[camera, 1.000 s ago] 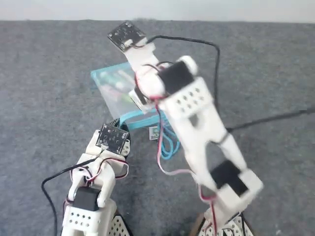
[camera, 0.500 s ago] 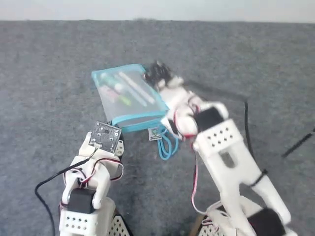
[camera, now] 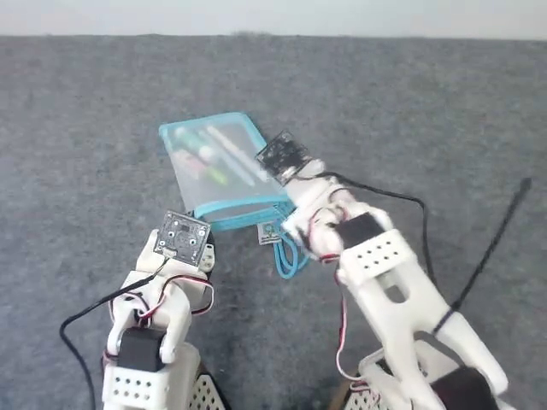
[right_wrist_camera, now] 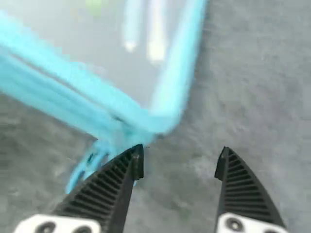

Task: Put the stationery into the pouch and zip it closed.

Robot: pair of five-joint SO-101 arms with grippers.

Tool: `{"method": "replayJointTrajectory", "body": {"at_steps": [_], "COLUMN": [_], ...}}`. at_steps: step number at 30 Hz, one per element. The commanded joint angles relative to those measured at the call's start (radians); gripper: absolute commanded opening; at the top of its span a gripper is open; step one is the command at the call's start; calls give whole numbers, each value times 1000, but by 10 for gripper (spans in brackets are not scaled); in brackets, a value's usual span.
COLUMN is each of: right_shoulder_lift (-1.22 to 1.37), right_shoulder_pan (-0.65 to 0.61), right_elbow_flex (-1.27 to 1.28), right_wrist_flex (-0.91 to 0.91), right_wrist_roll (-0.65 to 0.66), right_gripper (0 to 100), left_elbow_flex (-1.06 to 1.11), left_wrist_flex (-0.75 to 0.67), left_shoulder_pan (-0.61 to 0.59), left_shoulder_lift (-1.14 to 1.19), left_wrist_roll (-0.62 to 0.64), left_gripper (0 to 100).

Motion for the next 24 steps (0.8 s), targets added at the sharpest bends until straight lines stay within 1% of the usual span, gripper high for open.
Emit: {"method": "replayJointTrajectory", "body": {"at_steps": [1,3,6,10,15,18,21,24], "right_shoulder_lift": [22,19,-4,-139,-447,-604,-636,-575], "right_shoulder_pan": [-88,-124,-168,-223,-196,-162,-93,-47], "right_elbow_flex": [-12,-31,-71,-66,-3,57,117,173], "right_wrist_flex": [-25,-10,62,131,249,271,260,193], "right_wrist_roll": [-21,-23,-25,-32,-40,-37,-23,43], "right_gripper": [253,253,255,255,253,253,253,252], "left_elbow_flex": [-62,-64,-76,-91,-96,-96,-96,-94], "left_wrist_flex": [2,2,0,6,2,2,2,2], "left_shoulder_pan": [2,2,15,46,41,41,41,41], "left_shoulder_lift": [-14,-14,-14,-15,-15,-15,-15,-15], "left_wrist_roll": [-2,-2,-2,-2,2,2,2,2], "left_gripper": [12,12,12,12,12,12,12,12]}}
